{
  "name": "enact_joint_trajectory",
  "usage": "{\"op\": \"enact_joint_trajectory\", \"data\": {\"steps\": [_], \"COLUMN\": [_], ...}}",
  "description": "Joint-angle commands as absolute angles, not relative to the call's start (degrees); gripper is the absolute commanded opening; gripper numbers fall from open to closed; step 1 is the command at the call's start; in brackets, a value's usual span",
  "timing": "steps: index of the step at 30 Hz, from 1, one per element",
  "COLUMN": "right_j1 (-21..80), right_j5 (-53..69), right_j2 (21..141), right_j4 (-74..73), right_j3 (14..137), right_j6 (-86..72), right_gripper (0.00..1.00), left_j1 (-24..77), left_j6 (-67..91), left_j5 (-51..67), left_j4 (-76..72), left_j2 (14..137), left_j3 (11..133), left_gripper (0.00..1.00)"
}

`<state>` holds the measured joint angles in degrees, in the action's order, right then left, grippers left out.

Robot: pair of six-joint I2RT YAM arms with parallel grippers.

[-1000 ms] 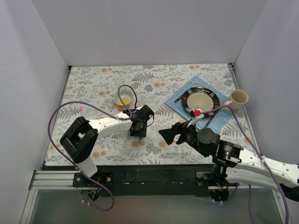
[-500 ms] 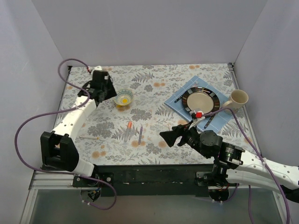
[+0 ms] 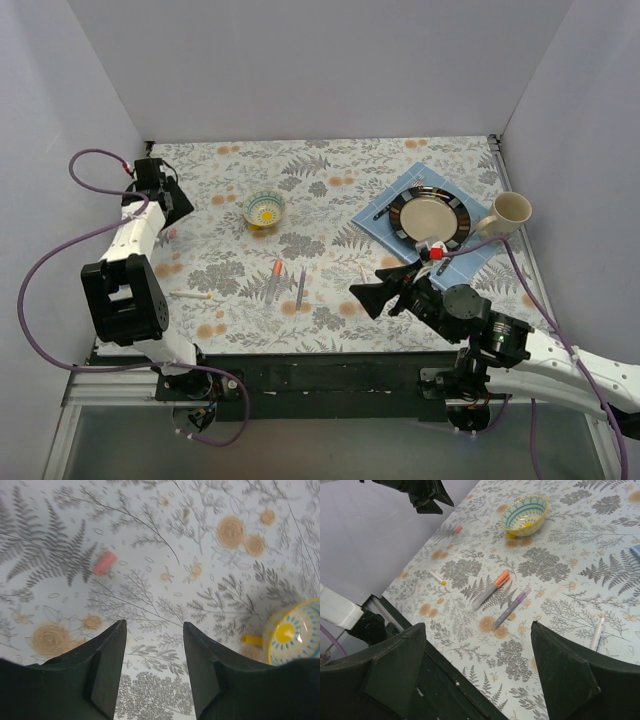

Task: Insert the pens into the pen caps

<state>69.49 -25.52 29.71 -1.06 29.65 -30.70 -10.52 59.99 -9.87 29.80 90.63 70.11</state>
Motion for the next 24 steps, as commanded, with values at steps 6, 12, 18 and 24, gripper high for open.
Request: {"op": "enact_joint_trajectory", "data": {"steps": [6, 12, 18, 24], "right_j1": [67.6, 53.4, 46.3, 46.0], "right_j5": [-38.6, -19.9, -9.5, -9.2], "right_j2": [43.8, 53.7, 64.1, 73.6], "right_j4": [-13.3, -15.5, -10.1, -9.7], "right_j3": [37.0, 36.9, 37.5, 41.4], "right_j6": [-23.2, -20.1, -18.1, -18.5], "right_gripper": [0.87, 0.77, 0.59, 0.52], "left_j1": [-9.8, -9.4, -7.7, -5.4], "left_j6": [58.4, 62.6, 69.0, 70.6], "left_j5": [14.4, 35.3, 49.0, 49.0], "left_j4": [27.8, 17.5, 6.9, 5.3], "left_j2": [79.6, 67.0, 59.7, 56.3], "left_j3": [60.2, 47.6, 39.5, 37.4], "left_gripper": [0.51, 0.55, 0.58, 0.59]}}
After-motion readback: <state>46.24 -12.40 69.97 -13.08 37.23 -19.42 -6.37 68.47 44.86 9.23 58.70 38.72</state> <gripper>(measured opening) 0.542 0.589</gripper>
